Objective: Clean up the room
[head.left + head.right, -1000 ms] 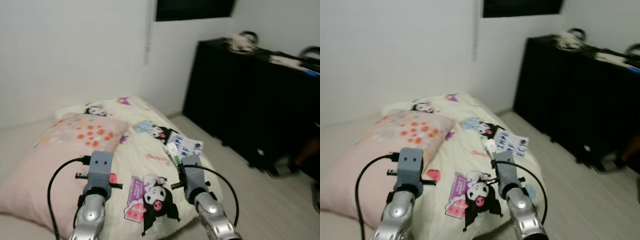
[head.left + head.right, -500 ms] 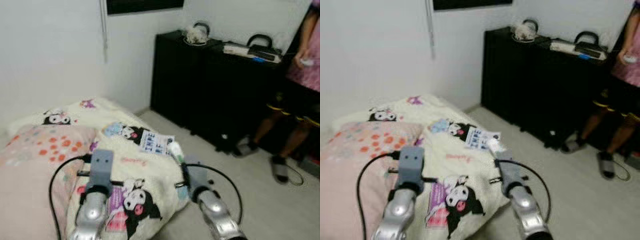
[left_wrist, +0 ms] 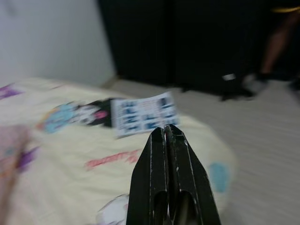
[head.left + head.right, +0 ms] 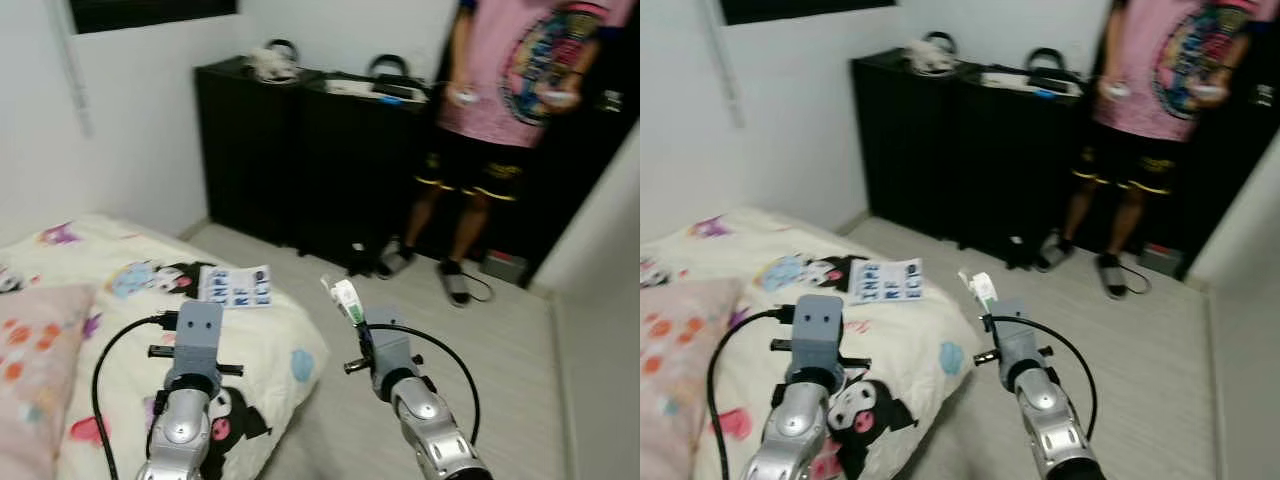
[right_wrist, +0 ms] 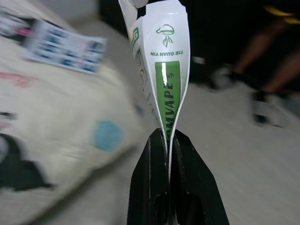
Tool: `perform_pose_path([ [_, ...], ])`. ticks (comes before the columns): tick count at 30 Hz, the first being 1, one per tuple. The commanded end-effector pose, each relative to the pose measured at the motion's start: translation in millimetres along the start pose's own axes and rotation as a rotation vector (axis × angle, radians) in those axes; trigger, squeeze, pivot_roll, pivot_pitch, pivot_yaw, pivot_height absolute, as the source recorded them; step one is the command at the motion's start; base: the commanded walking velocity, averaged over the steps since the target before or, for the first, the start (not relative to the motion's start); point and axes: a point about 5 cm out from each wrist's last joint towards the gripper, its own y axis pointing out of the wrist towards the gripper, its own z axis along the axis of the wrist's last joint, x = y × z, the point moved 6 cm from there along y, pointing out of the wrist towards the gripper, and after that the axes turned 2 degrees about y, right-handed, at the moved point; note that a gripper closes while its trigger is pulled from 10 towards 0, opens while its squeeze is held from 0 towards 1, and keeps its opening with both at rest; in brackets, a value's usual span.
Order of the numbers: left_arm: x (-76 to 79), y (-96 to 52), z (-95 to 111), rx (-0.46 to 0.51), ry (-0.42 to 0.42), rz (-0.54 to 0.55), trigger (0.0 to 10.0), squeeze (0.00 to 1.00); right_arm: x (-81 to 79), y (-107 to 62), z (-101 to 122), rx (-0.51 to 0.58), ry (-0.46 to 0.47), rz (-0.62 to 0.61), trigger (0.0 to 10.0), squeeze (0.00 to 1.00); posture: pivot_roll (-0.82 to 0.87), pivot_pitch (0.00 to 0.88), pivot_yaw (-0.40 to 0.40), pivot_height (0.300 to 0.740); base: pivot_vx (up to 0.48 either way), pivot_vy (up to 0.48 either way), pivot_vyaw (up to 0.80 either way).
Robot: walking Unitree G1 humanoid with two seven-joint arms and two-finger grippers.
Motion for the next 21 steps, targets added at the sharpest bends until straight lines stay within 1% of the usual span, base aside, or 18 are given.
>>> perform_pose_path([
  [1,-3.0,-1.2,-6.4,-0.020,0.015,0.002,10.0,0.00,-4.0,0.5,-4.4,-0.020,-0.015,0.000,10.0,0.00,0.00,0.000,-0.067,0.740,0.000,0.000,-0.80],
  [2,-2.9,-1.1,-6.4,-0.019,0.016,0.001,10.0,0.00,-3.2,0.5,-4.7,-0.021,-0.026,-0.006,10.0,0.00,0.00,0.000,-0.067,0.740,0.000,0.000,-0.80],
  [4,-2.9,0.1,-5.7,-0.017,0.018,-0.003,10.0,0.00,-5.5,0.7,-4.2,-0.016,0.004,0.007,10.0,0.00,0.00,0.000,-0.061,0.740,0.000,0.000,-0.80],
  [7,-3.0,0.4,-5.6,-0.017,0.019,-0.004,10.0,0.00,-5.9,0.9,-3.8,-0.015,0.007,0.008,10.0,0.00,0.00,0.000,-0.060,0.740,0.000,0.000,-0.80],
  [10,-3.0,1.4,-5.2,-0.016,0.019,-0.006,10.0,0.00,-3.3,1.2,-2.3,-0.012,0.011,-0.016,10.0,0.00,0.00,0.000,-0.059,0.740,0.000,0.000,-0.80],
  [14,-3.0,2.7,-4.6,-0.015,0.021,-0.008,10.0,0.00,-4.9,2.5,-4.5,-0.033,0.043,-0.004,10.0,0.00,0.00,0.000,-0.055,0.740,0.000,0.000,-0.80],
  [21,-1.8,2.4,-3.4,-0.010,0.020,-0.010,10.0,0.00,-6.1,2.6,-5.4,-0.034,0.032,-0.003,10.0,0.00,0.00,0.000,-0.047,0.740,0.000,0.000,-0.80],
])
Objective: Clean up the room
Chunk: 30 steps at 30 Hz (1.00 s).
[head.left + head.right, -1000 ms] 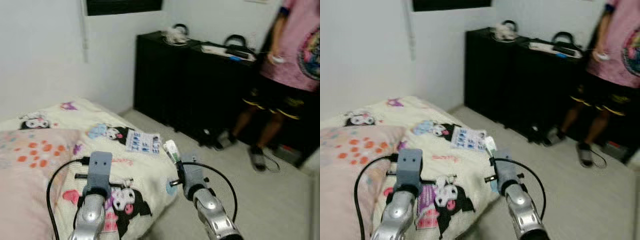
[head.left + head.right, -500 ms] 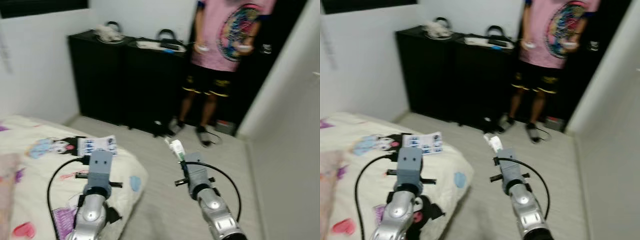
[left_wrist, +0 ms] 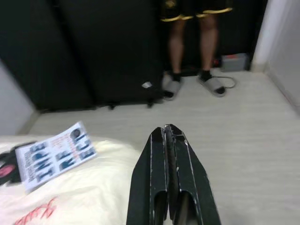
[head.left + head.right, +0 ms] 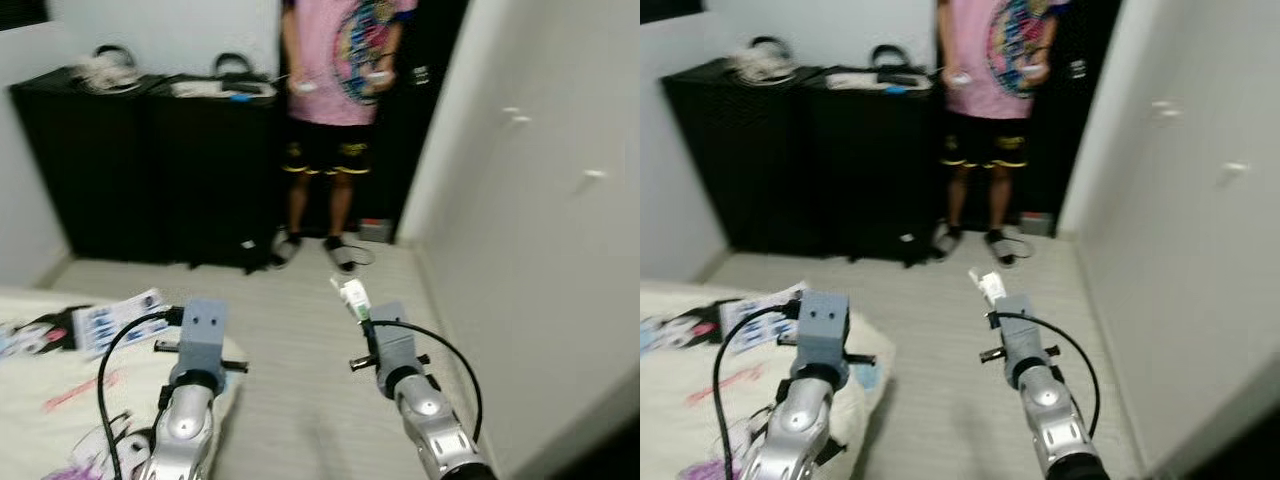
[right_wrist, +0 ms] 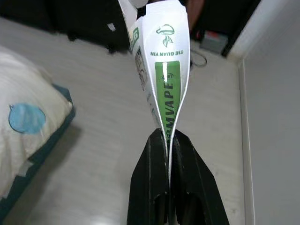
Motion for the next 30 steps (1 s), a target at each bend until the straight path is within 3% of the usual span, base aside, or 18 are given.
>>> perform_pose_path([
  [1,1.9,-0.9,-3.1,-0.011,0.006,-0.007,10.0,0.00,1.9,0.5,-1.4,-0.008,0.005,-0.006,10.0,0.00,0.00,0.000,-0.047,0.740,0.000,0.000,-0.80],
  [30,5.3,-0.1,-3.9,-0.008,0.031,-0.037,10.0,0.00,5.1,-0.3,-7.2,-0.018,0.009,-0.032,10.0,0.00,0.02,0.000,-0.026,0.740,0.000,0.000,-0.80],
])
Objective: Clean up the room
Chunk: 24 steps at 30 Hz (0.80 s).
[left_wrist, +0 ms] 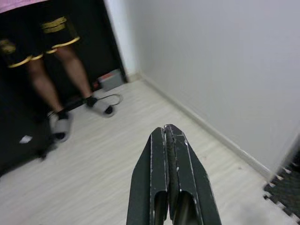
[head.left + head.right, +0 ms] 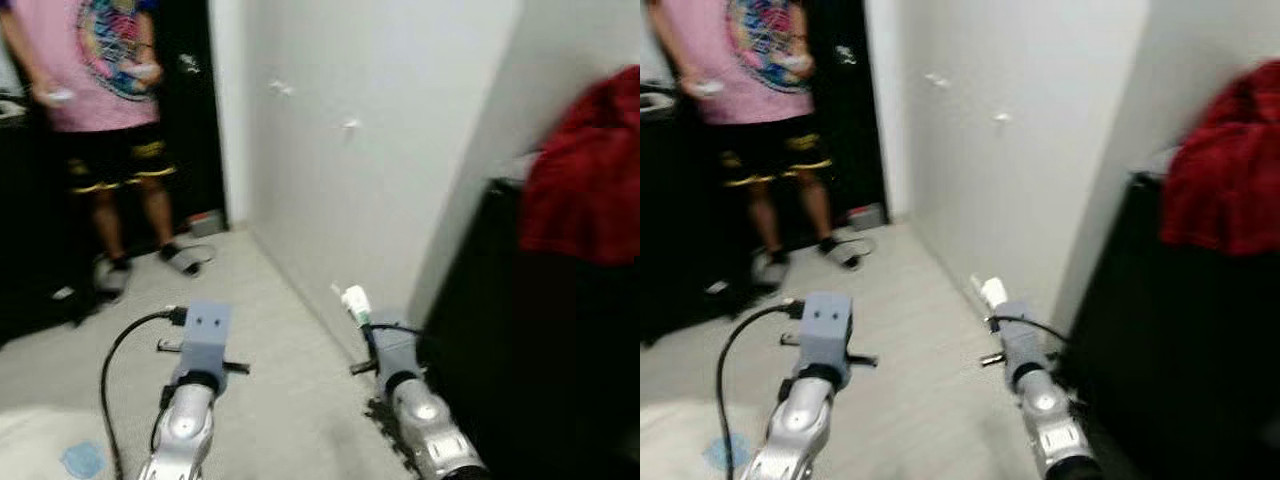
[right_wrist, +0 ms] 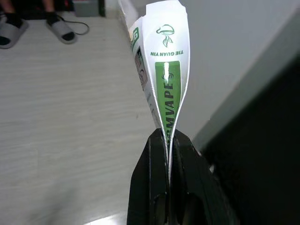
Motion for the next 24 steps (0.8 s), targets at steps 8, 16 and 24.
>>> perform_pose_path([
  [8,-4.5,-1.9,-5,-0.011,0.045,-0.025,10.0,0.00,0.7,0.4,-2,0.000,0.018,-0.027,10.0,0.00,0.04,0.000,0.006,0.740,0.000,0.000,-0.80],
  [16,-12.6,0.7,-2,-0.006,0.075,-0.038,10.0,0.00,-7.9,-0.1,-3,0.010,0.035,-0.038,10.0,0.00,0.07,0.000,0.042,0.740,0.000,0.000,-0.80],
  [24,-14.4,0.1,-1,-0.007,0.094,-0.053,10.0,0.00,-8.4,1.4,-4,0.006,0.065,-0.040,10.0,0.00,0.08,0.000,0.056,0.740,0.000,0.000,-0.80],
])
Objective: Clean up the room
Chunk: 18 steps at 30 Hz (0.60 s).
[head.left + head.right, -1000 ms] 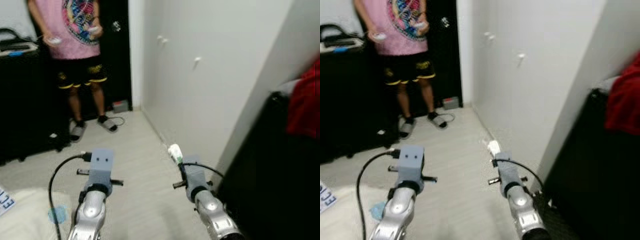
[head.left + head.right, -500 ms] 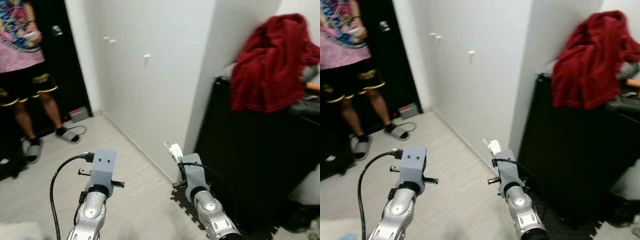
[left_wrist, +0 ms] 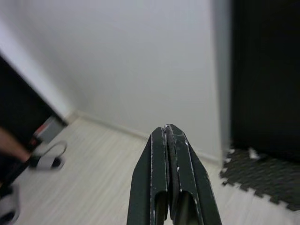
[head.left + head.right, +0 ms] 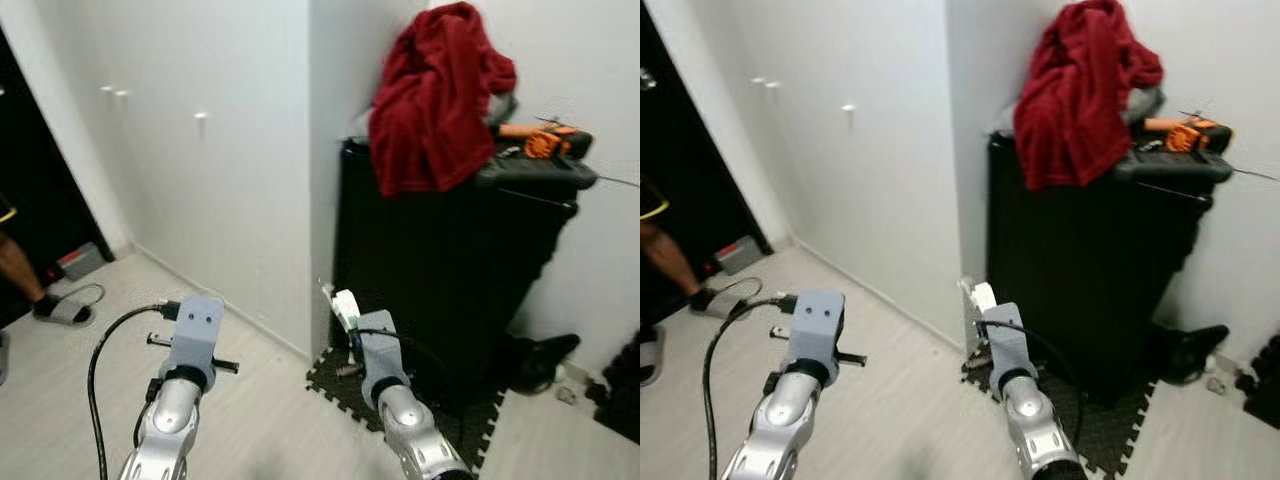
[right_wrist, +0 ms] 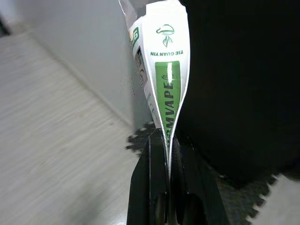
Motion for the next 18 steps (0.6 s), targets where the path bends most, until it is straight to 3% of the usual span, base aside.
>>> perform_pose_path([
  [1,-0.3,-1.5,-4.3,-0.018,0.027,-0.013,10.0,0.00,2.1,0.8,-0.4,0.002,0.018,-0.011,10.0,0.00,0.08,0.000,0.054,0.740,0.000,0.000,-0.80],
  [18,4.2,-3.1,-6.4,-0.026,0.010,-0.002,10.0,0.00,5.4,-0.3,-1.9,0.003,-0.002,-0.009,10.0,0.00,0.06,0.000,0.038,0.740,0.000,0.000,-0.80],
])
